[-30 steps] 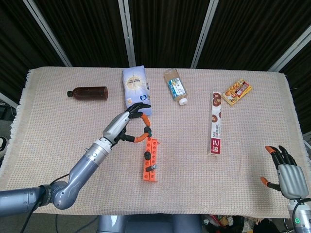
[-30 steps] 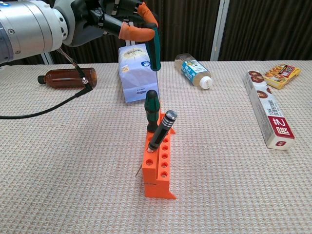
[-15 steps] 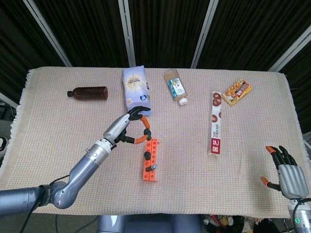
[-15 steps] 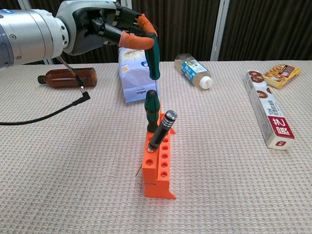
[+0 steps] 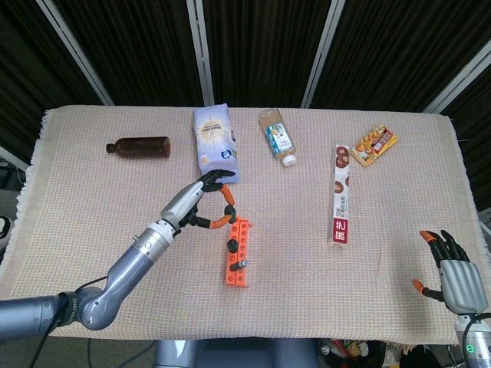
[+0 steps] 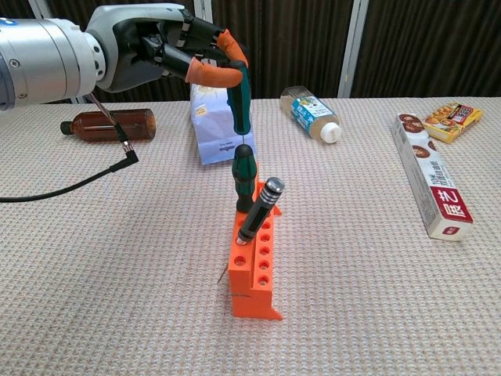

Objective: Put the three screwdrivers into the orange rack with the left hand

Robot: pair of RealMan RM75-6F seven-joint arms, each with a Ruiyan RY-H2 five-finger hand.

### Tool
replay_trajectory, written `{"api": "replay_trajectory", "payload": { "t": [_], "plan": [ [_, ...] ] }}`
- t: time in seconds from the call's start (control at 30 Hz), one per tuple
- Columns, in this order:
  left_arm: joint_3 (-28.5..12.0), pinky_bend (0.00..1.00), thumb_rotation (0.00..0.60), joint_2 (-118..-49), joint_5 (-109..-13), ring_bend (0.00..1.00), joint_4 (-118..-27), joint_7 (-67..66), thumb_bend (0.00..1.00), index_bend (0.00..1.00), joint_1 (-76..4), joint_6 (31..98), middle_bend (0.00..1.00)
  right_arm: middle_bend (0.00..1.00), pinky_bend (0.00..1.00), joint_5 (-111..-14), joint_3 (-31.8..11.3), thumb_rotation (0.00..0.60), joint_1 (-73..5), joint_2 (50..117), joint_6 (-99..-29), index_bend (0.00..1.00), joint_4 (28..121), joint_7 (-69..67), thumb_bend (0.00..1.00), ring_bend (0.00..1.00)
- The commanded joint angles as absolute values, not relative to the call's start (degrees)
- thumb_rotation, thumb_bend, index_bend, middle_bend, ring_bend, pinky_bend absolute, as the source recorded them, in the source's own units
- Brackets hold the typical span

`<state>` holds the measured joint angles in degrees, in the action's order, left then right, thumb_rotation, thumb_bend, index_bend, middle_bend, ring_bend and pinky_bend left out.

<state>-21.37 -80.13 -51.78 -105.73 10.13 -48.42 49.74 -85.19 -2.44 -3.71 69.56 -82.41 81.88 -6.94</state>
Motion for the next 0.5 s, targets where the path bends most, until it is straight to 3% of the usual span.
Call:
{"api": "replay_trajectory", "payload": {
  "t": [0.03, 0.5],
  "plan": [
    [-21.2, 0.00, 0.600, -80.5, -51.4, 0.00, -105.4, 10.0, 0.49, 0.71, -48.7, 49.6, 0.09, 0.11, 0.17, -85.1, -2.5, 0.600, -3.6, 69.6, -82.5, 0.11, 81.8, -7.1, 0.09, 0.00],
    [-19.7, 0.00, 0.600, -82.3, -50.2, 0.00, -102.8, 8.9, 0.49, 0.70, -49.4, 49.3, 0.08, 0.11, 0.17, -84.9, -2.5, 0.600, -3.5, 69.6, -82.5, 0.11, 81.6, -7.3, 0.10, 0.00]
  ]
}}
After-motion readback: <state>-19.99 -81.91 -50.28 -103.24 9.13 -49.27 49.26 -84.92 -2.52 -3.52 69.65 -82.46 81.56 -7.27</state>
